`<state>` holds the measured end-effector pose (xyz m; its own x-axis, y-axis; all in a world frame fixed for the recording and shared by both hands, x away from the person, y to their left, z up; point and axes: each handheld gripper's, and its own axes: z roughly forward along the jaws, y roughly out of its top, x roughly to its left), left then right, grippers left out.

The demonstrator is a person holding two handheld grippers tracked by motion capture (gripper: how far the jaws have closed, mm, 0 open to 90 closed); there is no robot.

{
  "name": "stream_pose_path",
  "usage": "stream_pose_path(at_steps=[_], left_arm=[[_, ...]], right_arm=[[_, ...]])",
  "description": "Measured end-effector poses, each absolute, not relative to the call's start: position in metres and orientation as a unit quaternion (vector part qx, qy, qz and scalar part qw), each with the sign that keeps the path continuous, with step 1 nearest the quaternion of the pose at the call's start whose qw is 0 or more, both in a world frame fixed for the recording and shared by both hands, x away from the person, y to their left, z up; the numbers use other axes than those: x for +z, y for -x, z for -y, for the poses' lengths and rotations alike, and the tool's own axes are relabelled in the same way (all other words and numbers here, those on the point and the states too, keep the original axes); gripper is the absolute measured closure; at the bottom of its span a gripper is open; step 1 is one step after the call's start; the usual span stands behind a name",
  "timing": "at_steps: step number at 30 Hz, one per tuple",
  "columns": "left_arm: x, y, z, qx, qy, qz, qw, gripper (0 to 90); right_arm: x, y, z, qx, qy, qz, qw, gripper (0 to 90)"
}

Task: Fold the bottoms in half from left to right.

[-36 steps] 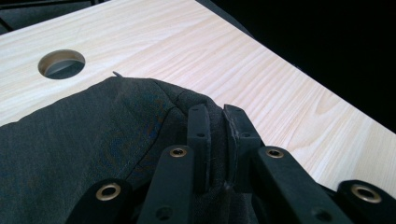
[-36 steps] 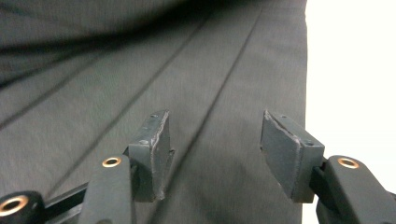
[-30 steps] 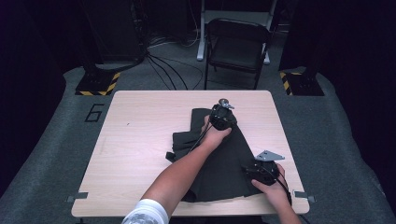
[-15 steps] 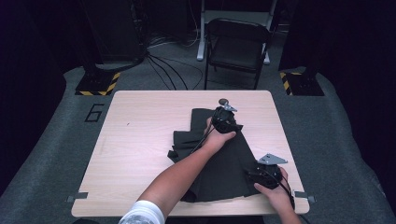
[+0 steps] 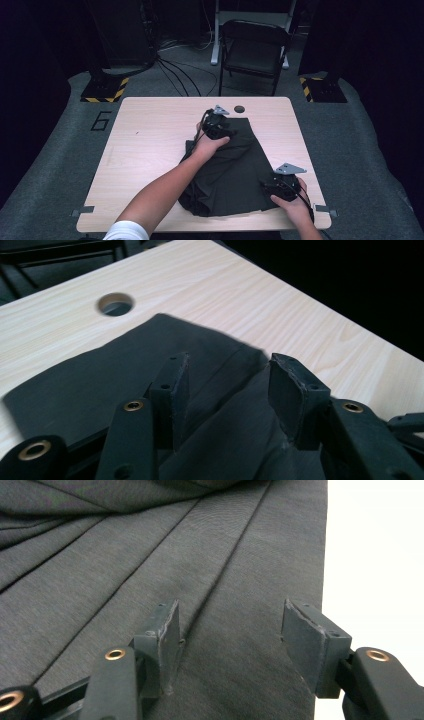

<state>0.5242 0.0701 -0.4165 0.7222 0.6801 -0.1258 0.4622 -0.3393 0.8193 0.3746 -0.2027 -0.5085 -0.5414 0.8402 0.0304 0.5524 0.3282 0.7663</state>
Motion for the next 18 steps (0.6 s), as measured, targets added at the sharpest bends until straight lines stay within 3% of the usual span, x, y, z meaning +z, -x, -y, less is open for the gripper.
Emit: stream_pose_path(at_steps=[18], left_arm=[[-0.433,-0.495,-0.163,0.143,-0.806,-0.387,0.425,44.1]], right_arm=[[-0.504,-0.388,0.189,0.38,-0.42,-0.804,0.182,39.5]])
